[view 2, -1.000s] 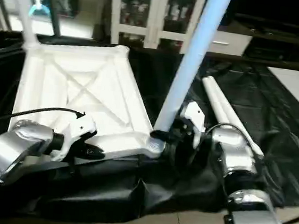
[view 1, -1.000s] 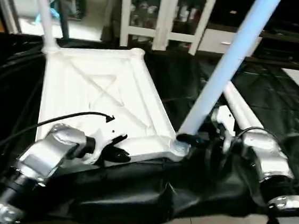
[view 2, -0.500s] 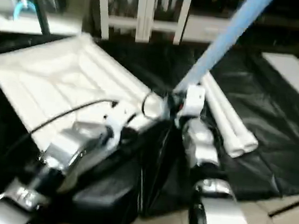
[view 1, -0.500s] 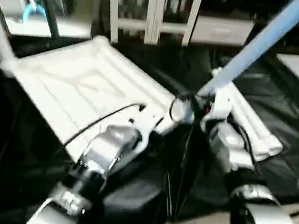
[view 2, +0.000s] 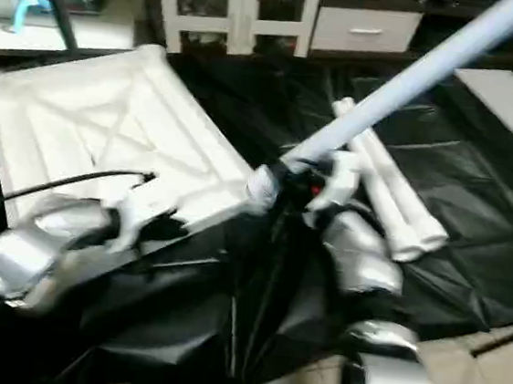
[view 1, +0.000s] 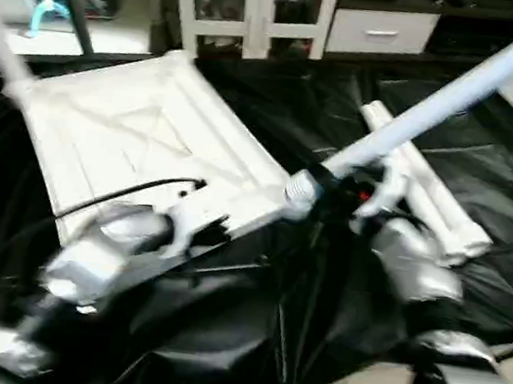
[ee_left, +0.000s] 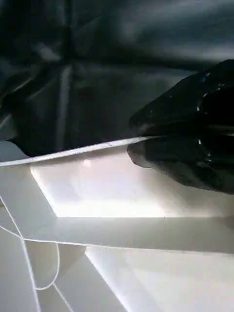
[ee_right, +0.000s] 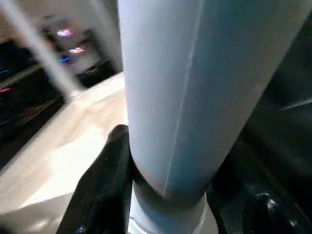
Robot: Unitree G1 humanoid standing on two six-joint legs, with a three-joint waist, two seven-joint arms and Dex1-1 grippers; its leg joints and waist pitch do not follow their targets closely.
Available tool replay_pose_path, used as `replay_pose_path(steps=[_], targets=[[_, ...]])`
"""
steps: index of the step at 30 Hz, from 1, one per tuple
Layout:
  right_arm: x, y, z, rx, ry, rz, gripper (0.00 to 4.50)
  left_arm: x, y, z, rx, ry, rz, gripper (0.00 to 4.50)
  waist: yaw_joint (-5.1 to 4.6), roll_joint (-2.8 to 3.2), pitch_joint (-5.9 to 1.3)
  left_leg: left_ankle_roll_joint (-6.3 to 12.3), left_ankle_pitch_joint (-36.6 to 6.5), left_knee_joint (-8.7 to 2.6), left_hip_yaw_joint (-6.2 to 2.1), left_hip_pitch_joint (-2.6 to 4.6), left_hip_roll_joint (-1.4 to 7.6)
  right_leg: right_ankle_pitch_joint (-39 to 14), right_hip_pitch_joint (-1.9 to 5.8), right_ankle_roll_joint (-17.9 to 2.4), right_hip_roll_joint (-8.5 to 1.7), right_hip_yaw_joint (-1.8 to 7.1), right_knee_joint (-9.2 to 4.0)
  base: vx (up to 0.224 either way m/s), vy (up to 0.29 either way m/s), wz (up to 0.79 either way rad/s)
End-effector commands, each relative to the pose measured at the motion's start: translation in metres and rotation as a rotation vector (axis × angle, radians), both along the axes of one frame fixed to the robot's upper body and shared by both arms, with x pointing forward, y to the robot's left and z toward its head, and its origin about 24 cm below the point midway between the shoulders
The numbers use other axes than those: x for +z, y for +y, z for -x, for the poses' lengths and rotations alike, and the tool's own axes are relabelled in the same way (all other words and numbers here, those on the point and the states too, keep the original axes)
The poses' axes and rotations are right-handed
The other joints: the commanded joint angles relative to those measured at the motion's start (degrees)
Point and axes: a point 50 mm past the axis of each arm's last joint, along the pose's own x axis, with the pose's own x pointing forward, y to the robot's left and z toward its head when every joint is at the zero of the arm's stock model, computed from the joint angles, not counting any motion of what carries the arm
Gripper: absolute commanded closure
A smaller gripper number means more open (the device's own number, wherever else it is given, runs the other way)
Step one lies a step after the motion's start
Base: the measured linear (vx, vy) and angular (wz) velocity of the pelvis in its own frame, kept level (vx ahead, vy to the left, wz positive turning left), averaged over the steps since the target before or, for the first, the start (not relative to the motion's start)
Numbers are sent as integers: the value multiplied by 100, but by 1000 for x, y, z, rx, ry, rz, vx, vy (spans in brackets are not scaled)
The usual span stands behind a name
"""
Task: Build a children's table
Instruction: Insert table leg to table base
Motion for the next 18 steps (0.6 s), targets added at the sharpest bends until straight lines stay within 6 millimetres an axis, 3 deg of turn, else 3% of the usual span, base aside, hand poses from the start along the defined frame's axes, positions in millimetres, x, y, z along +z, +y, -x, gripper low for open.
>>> replay_pose_path(steps=[1,3,4,5,6,7,8,10,12,14,18], targets=[[18,-19,1,0,-59,-14,267,-20,-6,13,-152,93,-56,450,110,45,-380,943,917,-155,-100,134,309,2706,248,-1737,-409,180,-35,0,0,0],[27,-28,1,-13,-97,-37,267,-17,-3,9,-154,65,-46,450,181,37,-418,988,1282,-105,-96,124,277,3181,246,-1711,-395,179,24,0,0,0],[37,-35,-1,-52,-135,-71,267,-14,-1,1,-142,10,-51,450,253,17,-440,997,1471,-56,-78,72,258,3738,239,-1663,-389,186,106,0,0,0],[41,-38,-2,-69,-149,-86,267,-12,0,-1,-150,8,-39,450,283,3,-432,980,1435,-57,-78,41,246,3768,257,-1634,-390,185,114,0,0,0],[44,-39,-2,-78,-154,-94,267,-11,0,-2,-164,12,-24,422,366,11,-443,912,1280,-44,-54,67,261,3705,230,-1602,-386,180,121,0,0,0],[47,-40,-2,-87,-166,-105,267,-6,2,-6,-143,-4,14,393,441,31,-452,821,1181,-31,-56,38,256,3607,238,-1546,-380,172,143,0,0,0],[50,-40,-2,-95,-174,-113,267,-1,2,-10,-125,-16,58,393,468,29,-455,779,1134,-21,-39,55,250,3577,211,-1521,-366,171,143,0,0,0],[54,-40,-3,-103,-188,-116,267,11,5,-17,-80,-49,136,387,523,45,-485,698,1157,0,-52,15,253,3677,218,-1481,-364,167,202,0,0,0],[60,-37,-3,-94,-209,-111,267,25,10,-26,-35,-89,222,373,554,41,-479,606,1080,16,-42,-9,247,3625,202,-1451,-354,160,202,0,0,0],[63,-36,-4,-96,-214,-104,267,35,13,-31,-10,-109,273,345,593,1,-481,483,812,32,-33,-53,211,3552,216,-1428,-333,179,212,0,0,0],[77,-36,-14,-148,-215,42,267,83,22,-48,106,-194,577,315,609,-19,-476,363,706,48,-36,-79,181,3288,200,-1441,-301,174,216,0,0,0]])
